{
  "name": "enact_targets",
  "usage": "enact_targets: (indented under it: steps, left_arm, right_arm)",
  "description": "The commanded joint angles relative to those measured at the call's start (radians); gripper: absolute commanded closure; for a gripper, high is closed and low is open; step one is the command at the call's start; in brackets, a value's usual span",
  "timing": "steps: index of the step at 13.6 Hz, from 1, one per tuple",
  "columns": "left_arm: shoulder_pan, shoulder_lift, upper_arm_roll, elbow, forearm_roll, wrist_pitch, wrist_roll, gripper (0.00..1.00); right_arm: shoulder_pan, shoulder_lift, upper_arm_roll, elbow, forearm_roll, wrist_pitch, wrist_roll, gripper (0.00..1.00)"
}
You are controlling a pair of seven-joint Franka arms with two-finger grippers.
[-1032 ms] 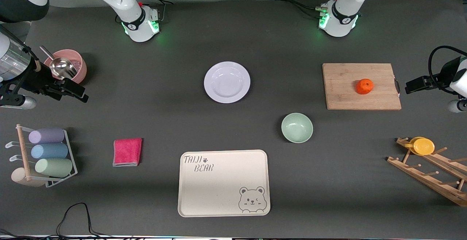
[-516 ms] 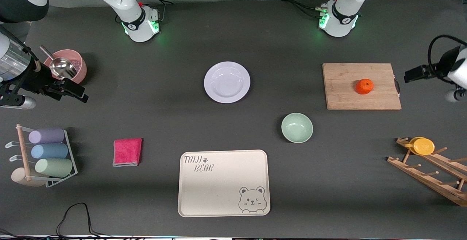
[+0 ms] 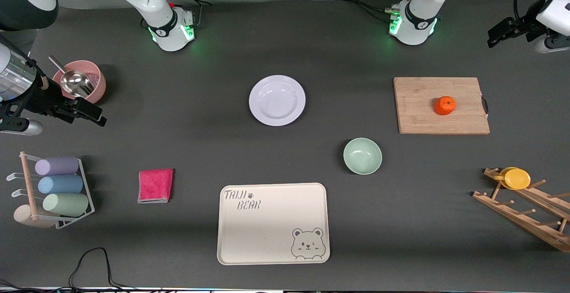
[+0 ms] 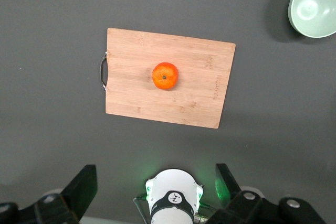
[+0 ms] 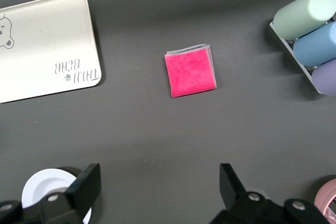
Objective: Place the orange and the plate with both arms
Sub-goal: 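Move the left gripper toward the orange on the wooden cutting board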
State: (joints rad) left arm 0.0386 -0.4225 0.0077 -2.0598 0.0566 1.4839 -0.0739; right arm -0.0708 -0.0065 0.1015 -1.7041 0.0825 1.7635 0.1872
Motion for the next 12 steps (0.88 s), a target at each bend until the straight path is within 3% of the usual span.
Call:
enact_targets:
  steps: [1, 6, 12]
  left_arm:
    - [-0.054, 0.013, 0.06, -0.023, 0.032, 0.038, 0.013, 0.0]
    - [-0.051, 0.083, 0.061, -0.048, 0.035, 0.11, 0.013, 0.0]
    - [-0.039, 0.163, 0.066, -0.314, 0.039, 0.488, 0.013, 0.0]
  right_arm:
    - [0.0, -0.003, 0.0, 0.001, 0.02, 0.001, 0.011, 0.0]
    - [0.0, -0.003, 0.0, 0.001, 0.02, -0.002, 0.011, 0.0]
    - [0.0, -0.003, 0.001, 0.001, 0.02, -0.004, 0.011, 0.0]
